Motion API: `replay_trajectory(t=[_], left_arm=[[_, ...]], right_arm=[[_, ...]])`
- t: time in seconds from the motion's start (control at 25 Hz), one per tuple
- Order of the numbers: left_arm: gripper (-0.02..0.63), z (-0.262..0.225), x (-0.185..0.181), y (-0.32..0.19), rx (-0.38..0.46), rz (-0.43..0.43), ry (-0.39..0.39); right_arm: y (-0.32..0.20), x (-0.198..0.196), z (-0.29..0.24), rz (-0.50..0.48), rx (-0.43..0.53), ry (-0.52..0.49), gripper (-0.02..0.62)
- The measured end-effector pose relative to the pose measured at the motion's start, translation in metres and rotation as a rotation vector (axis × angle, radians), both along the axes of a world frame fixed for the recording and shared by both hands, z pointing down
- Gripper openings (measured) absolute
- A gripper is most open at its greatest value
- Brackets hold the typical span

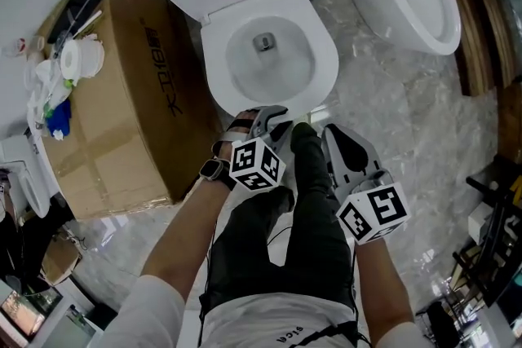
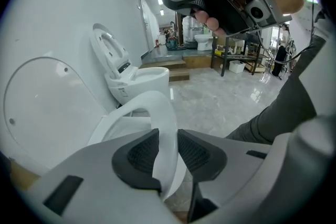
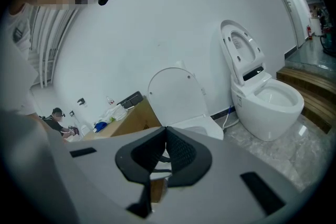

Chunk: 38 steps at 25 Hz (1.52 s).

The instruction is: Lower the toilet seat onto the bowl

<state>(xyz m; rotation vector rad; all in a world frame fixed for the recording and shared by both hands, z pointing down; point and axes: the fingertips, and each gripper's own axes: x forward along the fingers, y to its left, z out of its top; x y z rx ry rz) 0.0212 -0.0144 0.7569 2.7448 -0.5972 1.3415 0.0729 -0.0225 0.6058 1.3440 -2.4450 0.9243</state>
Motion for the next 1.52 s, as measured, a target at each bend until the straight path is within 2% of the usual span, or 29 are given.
replay_trajectory(t=[0.8, 1.52], left_arm=[[0.121, 0.124, 0.010, 0.034, -0.104, 0.043, 0.014], [0.120, 0.180, 0.014, 0.033, -0.179, -0.004, 0.003]], right_arm=[[0.016, -0.002, 0.072, 0.002, -0.007, -0.009, 0.017], [0.012, 0.006, 0.103, -0.009, -0.032, -0.019, 0.015]])
